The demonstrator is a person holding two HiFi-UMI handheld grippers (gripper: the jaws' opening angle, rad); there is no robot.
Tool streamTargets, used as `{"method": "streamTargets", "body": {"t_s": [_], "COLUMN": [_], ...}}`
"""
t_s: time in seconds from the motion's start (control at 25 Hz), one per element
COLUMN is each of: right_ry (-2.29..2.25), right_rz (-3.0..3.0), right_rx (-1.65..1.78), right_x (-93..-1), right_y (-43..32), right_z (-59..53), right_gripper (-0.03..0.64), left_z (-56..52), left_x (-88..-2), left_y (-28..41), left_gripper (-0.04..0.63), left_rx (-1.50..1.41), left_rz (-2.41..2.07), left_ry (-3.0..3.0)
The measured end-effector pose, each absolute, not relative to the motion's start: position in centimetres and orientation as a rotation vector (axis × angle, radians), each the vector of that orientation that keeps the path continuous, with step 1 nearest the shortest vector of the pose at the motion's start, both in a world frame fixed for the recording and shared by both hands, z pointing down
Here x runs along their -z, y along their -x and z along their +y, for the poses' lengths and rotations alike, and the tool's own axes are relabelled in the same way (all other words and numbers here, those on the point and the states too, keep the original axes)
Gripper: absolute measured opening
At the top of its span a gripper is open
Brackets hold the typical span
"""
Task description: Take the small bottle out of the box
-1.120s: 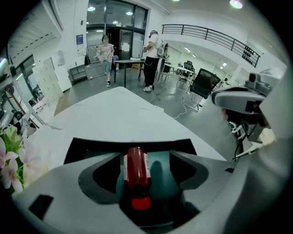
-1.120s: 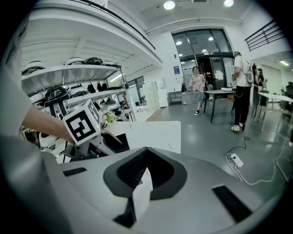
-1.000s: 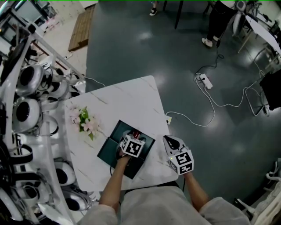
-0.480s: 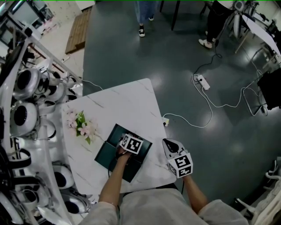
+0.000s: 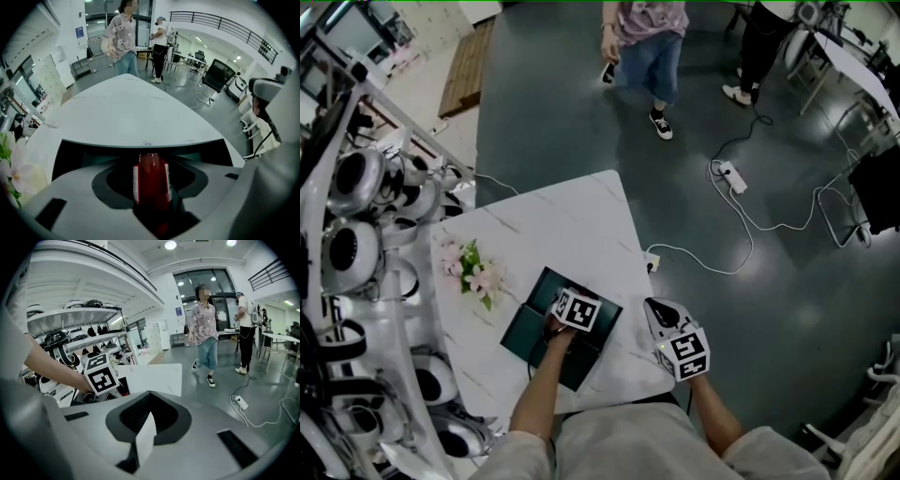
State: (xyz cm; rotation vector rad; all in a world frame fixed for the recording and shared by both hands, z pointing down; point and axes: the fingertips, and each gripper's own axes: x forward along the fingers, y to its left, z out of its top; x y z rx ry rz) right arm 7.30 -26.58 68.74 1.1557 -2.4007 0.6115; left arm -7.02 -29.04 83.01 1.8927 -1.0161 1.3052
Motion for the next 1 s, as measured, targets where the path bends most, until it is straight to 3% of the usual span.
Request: {"method": "streamTargets", "body": {"t_s": [0.4, 1.0], "right_ry": [-1.135, -1.082], "right_rz": [-2.413, -2.449], "right_rx": [-0.590, -0.529], "right_x": [-68.3, -66.8], "right_y": [-6.7, -3.0], "right_z": [-26.9, -27.1], "right_gripper": [0.020, 0.020], "left_z": [-28.8, -26.5], "left_x": [-78.0, -67.3], "left_y": [7.2, 12.2], "left_gripper": [0.233, 0.233], "left_rx": [-1.220, -0.751], "left_rz": [-1.113, -1.453], "left_ry": [-2.038, -2.106]}}
